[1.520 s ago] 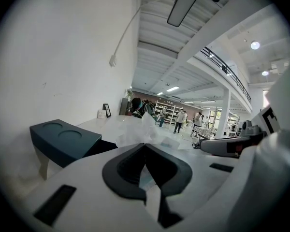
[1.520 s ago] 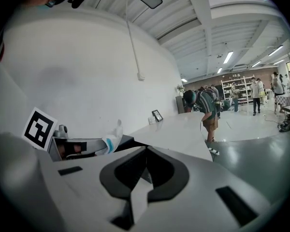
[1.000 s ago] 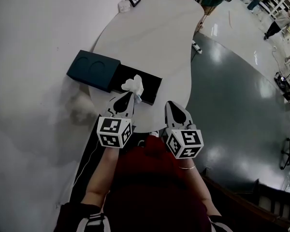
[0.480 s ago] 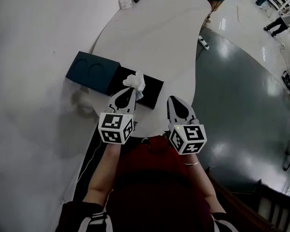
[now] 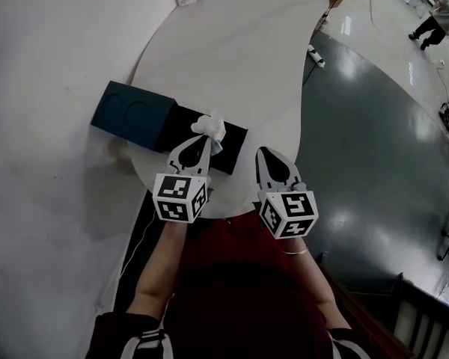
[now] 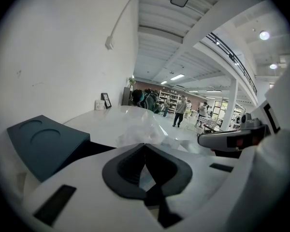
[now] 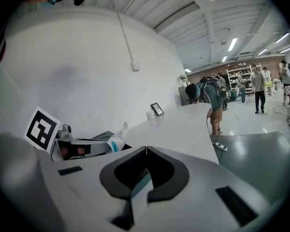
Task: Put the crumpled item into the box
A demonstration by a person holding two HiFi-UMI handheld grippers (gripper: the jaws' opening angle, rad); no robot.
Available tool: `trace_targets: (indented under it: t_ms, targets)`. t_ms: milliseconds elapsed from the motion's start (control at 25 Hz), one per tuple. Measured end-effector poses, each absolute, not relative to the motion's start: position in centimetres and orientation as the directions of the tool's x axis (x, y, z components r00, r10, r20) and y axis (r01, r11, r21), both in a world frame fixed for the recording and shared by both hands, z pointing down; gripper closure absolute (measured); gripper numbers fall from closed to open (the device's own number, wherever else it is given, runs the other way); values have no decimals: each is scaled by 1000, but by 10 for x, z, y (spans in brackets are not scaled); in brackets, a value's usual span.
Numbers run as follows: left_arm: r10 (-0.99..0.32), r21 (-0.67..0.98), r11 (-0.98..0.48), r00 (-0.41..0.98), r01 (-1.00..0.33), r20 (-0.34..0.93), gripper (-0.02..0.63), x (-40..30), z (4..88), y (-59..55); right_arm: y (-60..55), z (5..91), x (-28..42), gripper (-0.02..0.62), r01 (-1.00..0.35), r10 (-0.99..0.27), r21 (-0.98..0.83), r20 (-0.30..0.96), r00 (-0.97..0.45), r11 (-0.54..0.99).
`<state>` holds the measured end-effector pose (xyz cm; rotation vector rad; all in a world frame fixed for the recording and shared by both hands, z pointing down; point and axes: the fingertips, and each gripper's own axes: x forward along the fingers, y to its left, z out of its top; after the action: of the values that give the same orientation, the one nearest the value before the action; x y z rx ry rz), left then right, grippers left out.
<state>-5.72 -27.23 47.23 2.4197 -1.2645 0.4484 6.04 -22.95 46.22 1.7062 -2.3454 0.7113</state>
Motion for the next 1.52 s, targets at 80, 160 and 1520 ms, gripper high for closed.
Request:
trace_targets:
  t_ms: [80, 160, 1520]
  targets:
    - [-703, 176, -531, 547, -829, 455, 583, -54, 478, -274, -233, 465, 62, 580, -928, -851, -288, 399, -342, 237]
    - [-689, 167, -539, 546, -826, 477, 581, -52, 484, -274, -236, 468, 62, 580, -926, -847, -293, 404, -345, 238]
    - [-480, -94, -713, 387, -694, 787, 581, -33, 548, -262, -243, 486, 64, 580, -930, -822, -298, 457, -339, 218]
